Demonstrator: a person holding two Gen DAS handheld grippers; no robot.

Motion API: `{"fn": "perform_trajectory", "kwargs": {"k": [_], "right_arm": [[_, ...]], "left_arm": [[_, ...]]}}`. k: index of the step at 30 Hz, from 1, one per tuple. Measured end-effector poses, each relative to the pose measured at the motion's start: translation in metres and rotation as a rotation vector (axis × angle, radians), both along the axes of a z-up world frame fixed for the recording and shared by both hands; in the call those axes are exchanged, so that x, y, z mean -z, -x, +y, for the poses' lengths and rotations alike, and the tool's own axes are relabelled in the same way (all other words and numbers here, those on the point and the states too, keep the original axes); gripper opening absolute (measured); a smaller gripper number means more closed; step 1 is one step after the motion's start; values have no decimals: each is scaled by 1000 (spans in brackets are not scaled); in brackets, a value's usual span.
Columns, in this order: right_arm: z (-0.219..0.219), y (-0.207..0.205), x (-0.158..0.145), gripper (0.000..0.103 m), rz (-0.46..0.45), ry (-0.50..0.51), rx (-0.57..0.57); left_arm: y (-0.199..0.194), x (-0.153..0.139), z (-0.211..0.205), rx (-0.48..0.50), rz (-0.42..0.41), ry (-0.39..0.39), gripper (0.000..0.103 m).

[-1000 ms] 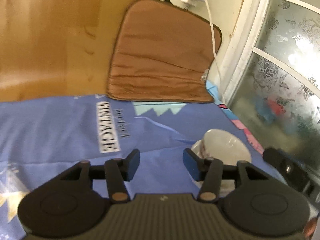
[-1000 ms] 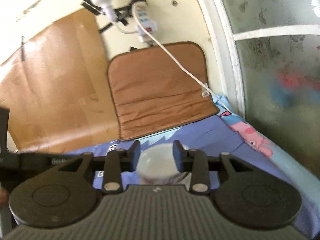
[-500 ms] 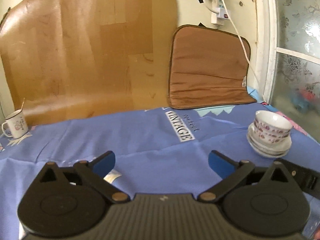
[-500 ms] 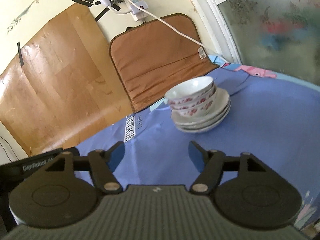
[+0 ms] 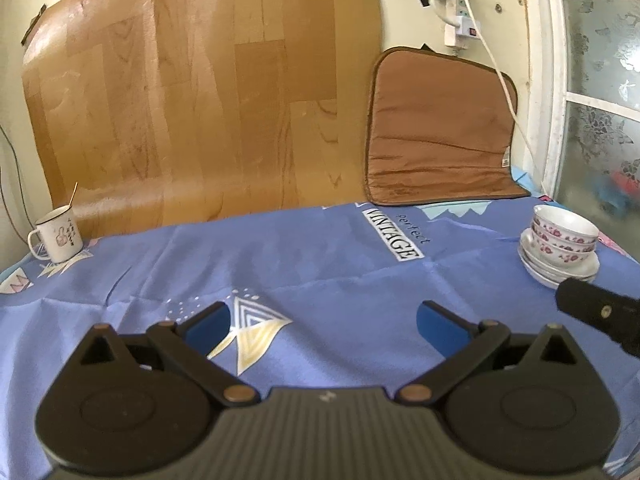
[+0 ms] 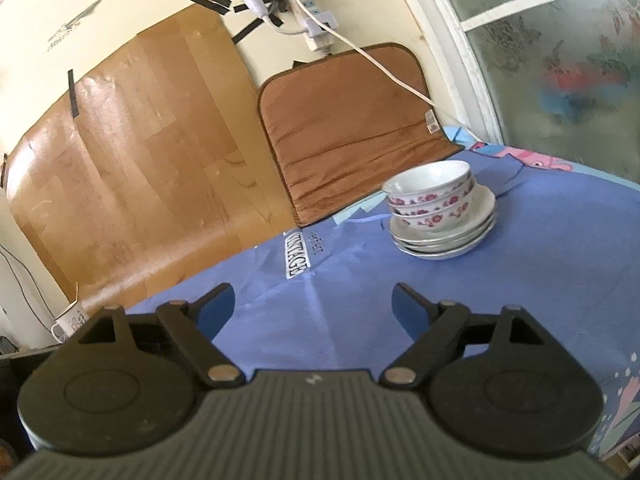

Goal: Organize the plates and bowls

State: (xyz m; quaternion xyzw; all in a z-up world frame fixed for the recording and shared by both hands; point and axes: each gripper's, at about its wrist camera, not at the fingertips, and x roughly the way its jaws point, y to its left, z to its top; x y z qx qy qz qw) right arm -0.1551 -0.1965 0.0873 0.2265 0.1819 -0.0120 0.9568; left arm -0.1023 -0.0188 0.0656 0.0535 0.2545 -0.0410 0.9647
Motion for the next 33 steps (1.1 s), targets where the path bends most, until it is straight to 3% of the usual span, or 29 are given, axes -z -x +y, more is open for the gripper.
{"fn": "perform_trajectory", "kwargs": {"k": [14, 26, 33], "right_arm": [[0, 2, 2, 95, -16, -6, 17], [-5, 2, 5, 95, -15, -28, 54], [2, 10, -1, 95, -91, 35, 55]], "left_arm": [[-5, 9, -2, -19, 35, -30, 103], [-6, 12, -9, -32, 17, -65, 103], [-10, 14, -7, -40, 10, -88, 103]]}}
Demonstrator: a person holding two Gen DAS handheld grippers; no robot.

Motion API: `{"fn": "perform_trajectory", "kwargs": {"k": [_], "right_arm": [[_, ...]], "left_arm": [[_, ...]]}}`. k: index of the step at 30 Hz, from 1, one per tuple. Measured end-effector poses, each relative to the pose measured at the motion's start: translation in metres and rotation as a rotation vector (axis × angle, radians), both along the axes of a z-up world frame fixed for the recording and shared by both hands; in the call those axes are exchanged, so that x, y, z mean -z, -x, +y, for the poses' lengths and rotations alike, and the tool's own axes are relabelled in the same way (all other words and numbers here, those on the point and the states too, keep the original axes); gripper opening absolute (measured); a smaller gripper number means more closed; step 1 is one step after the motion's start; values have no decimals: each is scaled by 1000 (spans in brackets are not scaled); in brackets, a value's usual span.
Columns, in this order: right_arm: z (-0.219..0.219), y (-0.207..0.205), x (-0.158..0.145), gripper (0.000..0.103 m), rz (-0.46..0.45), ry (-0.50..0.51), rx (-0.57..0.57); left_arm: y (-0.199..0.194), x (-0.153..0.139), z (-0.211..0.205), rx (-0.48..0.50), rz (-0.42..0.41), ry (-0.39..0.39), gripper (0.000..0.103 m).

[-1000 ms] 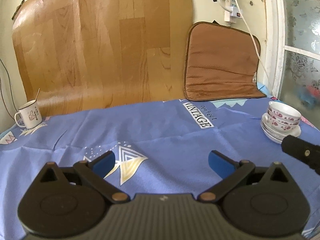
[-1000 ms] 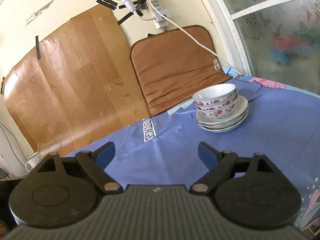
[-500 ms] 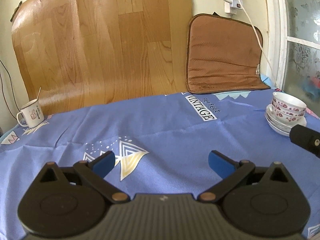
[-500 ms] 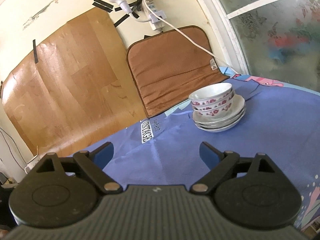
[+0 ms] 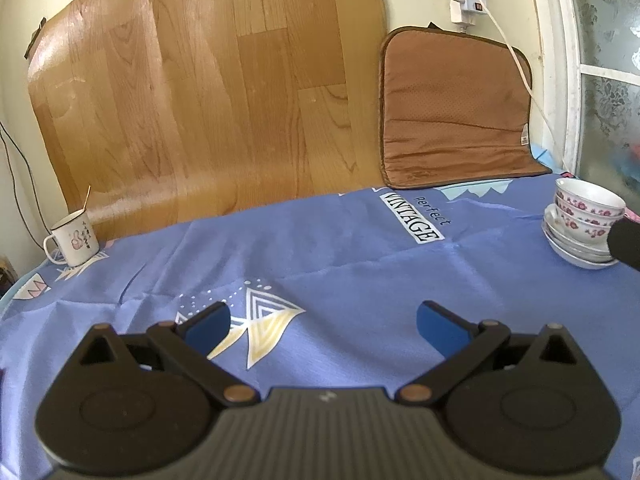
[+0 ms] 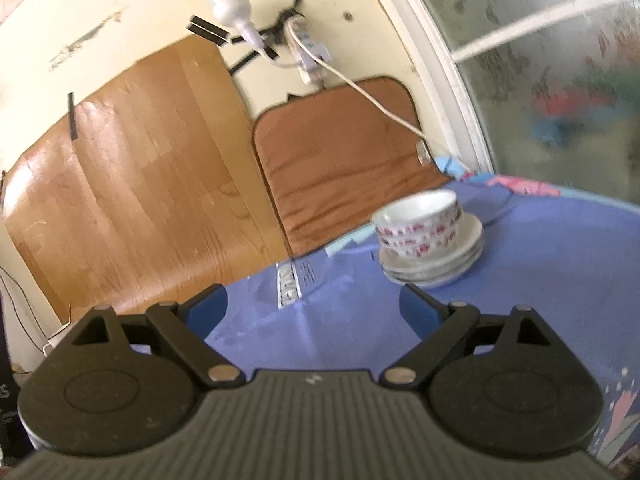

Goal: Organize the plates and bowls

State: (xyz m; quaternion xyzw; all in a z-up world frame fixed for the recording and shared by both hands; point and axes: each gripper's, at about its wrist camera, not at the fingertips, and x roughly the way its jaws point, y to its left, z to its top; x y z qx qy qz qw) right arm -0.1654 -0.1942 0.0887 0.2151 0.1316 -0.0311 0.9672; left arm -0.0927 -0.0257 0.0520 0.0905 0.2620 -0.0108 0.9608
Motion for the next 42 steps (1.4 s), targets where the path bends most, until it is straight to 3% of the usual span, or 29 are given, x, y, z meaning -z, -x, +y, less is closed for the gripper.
{"fn": "perform_trajectory", "kwargs": {"k": [13, 35, 42], "right_arm": [[-4, -9, 8, 96, 59, -24, -4], [-4, -11, 10, 96, 63, -22, -5], [-5, -11, 11, 96, 70, -28, -3]], "left_arm": [[-5, 6, 2, -19, 12, -15, 103], [1, 8, -7, -5, -9, -68, 103], [-6, 11, -3, 44, 72, -21, 103]]}}
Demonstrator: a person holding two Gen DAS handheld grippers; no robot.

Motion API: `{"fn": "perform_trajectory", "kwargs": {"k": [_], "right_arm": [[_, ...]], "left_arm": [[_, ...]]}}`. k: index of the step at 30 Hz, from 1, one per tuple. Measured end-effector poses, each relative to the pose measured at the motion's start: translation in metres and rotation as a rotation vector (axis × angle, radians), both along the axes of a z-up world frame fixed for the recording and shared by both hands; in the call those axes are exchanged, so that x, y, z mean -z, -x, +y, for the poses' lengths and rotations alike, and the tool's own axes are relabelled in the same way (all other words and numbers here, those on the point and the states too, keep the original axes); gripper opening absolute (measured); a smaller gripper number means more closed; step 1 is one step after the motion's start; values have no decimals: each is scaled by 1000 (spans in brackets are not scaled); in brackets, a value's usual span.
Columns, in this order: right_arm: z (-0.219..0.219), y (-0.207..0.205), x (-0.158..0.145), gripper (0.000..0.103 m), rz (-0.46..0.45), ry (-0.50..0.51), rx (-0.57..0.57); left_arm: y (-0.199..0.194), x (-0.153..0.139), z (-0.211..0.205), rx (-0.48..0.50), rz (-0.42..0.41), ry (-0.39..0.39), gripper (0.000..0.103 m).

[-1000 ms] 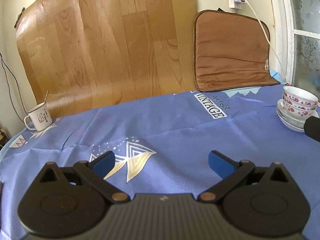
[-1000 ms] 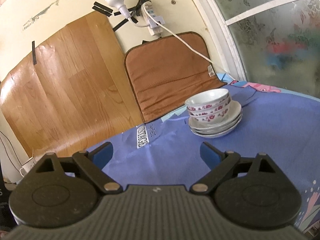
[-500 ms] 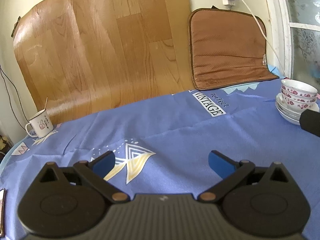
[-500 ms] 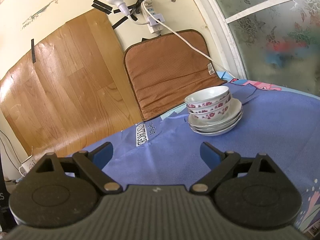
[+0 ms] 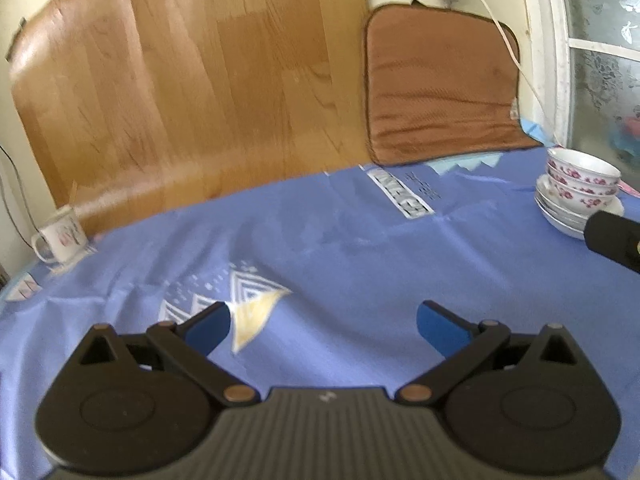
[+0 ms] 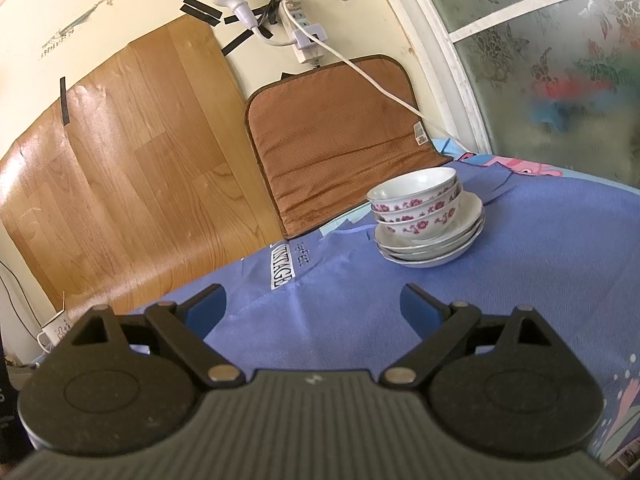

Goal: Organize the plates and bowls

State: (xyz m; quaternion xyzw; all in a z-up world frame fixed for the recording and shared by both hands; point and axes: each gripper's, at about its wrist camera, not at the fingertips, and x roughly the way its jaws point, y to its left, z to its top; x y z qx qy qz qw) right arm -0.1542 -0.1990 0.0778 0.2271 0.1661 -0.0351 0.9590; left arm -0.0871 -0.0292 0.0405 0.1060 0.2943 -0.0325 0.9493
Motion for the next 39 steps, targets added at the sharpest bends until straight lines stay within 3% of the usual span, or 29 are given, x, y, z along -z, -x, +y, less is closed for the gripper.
{"fn": "perform_trajectory", "kwargs": {"k": [6, 16, 39], "right_arm": [[1, -1, 1, 96, 10, -3, -3], [0, -3, 2, 96, 23, -9, -6], [0, -5, 5, 96, 29, -12, -8]], "left_arm": [[-5, 8, -2, 49, 96, 39, 103], [-7, 12, -6, 75, 143, 43, 103], [-7, 14, -7, 100, 162, 72, 103]]}}
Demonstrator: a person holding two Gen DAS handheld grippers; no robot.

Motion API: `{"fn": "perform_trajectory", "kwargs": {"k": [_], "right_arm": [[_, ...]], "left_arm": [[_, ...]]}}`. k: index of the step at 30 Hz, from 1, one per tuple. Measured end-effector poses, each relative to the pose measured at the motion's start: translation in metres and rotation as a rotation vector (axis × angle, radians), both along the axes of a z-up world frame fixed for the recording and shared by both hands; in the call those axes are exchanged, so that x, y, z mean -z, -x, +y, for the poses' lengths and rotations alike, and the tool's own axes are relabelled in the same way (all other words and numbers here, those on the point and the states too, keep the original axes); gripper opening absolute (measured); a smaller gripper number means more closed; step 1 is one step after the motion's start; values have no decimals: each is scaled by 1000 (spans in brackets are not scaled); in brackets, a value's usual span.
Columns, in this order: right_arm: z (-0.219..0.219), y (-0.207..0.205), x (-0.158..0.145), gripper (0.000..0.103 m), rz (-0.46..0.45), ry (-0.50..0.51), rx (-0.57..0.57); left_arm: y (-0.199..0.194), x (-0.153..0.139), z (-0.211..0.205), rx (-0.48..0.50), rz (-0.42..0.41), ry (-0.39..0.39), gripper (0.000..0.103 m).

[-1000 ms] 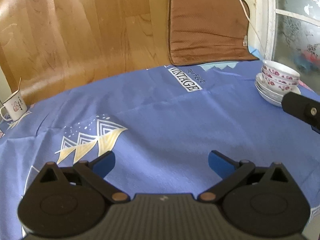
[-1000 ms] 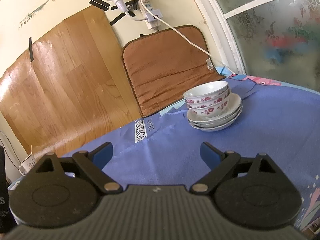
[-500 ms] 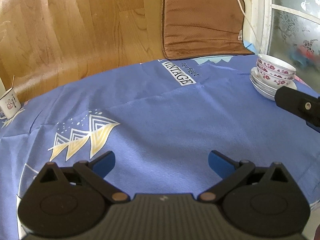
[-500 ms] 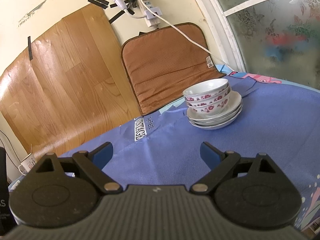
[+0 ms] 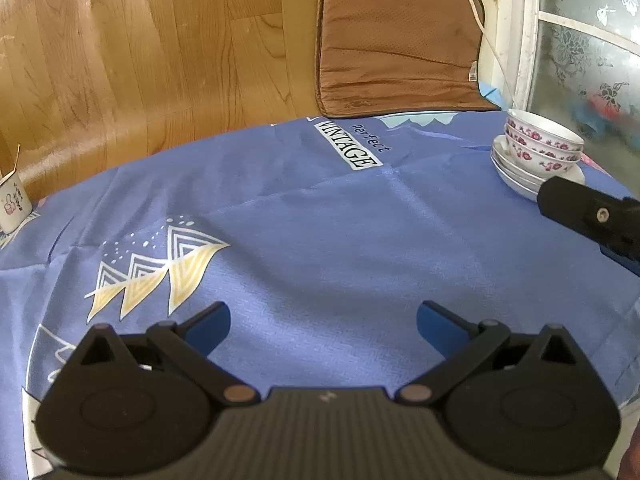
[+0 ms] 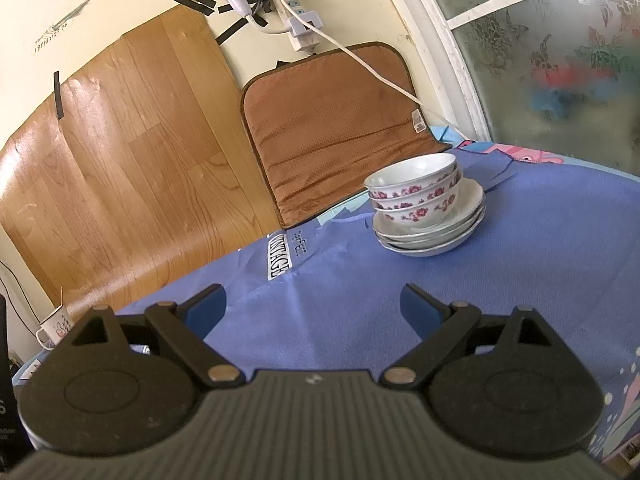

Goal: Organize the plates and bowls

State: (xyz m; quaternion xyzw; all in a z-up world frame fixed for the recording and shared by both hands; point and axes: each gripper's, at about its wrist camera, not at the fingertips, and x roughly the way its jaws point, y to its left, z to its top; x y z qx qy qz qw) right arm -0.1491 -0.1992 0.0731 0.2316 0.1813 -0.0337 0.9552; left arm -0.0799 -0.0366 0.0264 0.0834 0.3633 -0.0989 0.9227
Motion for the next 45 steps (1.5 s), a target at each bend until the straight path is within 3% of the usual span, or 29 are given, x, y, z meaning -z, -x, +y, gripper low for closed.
{"fn": "perform_trajectory", "kwargs": {"k": [9, 45], "right_arm": [[7, 9, -7, 96, -79, 60, 2], [2, 5, -1, 96, -35, 21, 57]], "left_arm": [[0, 0, 1, -1, 2, 16, 103], [-1, 5, -1, 1, 22, -1, 103]]}}
